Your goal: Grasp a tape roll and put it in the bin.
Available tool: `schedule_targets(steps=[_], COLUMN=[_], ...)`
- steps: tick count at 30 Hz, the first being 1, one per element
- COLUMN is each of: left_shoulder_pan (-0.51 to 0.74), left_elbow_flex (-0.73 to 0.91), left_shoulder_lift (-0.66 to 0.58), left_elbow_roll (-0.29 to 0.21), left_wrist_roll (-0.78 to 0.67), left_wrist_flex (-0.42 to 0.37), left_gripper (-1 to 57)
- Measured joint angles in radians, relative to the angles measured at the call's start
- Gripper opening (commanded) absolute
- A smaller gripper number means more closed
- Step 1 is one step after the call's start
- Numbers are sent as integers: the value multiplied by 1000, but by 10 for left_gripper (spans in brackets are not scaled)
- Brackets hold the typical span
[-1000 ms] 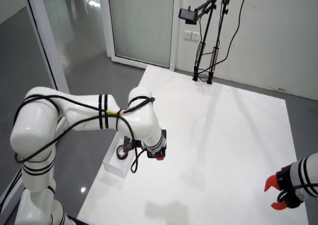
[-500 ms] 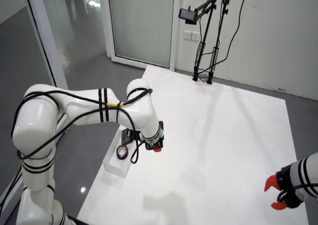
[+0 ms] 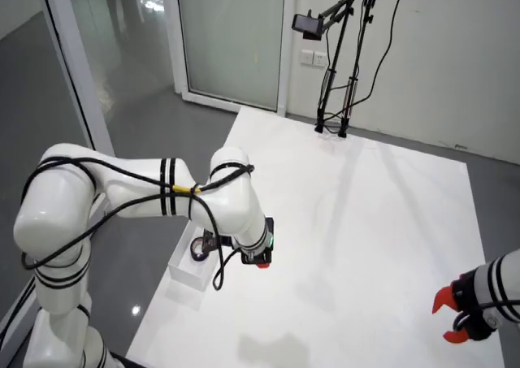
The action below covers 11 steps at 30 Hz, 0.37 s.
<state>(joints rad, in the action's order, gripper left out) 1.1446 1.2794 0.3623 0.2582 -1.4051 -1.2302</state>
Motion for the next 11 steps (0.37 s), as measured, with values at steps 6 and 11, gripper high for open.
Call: schedule_targets(steps=[6,11], left_shoulder_pan=[26,26], left_elbow_flex=[0,0], left_shoulder_lift=[1,1], left_elbow_roll=[-1,-2], left_wrist_roll=[0,0], left_wrist_flex=[0,0], left_gripper=[0,0])
